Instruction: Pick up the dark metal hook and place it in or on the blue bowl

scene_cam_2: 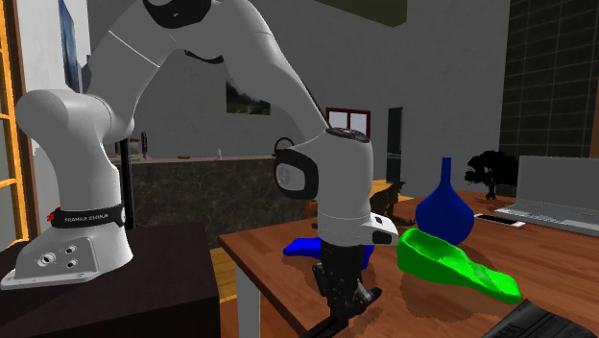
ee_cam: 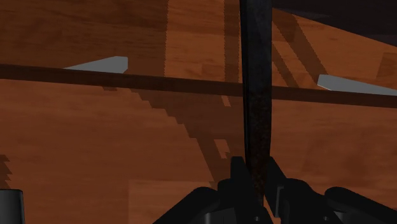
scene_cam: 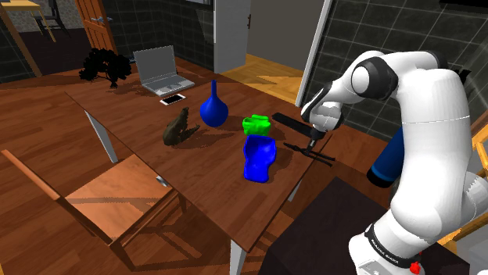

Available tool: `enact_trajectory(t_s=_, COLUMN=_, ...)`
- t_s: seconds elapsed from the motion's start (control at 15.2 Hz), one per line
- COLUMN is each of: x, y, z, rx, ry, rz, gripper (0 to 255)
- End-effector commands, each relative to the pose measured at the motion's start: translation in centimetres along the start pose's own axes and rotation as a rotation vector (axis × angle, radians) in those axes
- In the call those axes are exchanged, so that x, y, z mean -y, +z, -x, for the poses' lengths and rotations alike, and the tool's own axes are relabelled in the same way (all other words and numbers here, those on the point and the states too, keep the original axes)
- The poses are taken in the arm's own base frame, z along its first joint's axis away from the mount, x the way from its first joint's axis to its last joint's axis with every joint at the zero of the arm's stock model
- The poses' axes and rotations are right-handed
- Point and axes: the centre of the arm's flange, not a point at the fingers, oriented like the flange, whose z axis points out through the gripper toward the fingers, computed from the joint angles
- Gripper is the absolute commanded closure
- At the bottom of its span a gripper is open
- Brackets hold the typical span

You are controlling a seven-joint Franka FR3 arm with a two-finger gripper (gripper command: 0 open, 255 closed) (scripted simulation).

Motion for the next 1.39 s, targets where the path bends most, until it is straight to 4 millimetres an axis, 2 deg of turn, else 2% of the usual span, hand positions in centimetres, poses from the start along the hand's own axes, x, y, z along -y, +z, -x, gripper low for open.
enact_trajectory(t_s=0.0, x=0.0, y=-0.5, z=0.0, rx=0.000, ry=0.000, rz=0.000, gripper=255)
enact_trajectory(t_s=1.32, x=1.0, y=-11.0, z=-0.8, rx=0.000, ry=0.000, rz=0.000, gripper=255)
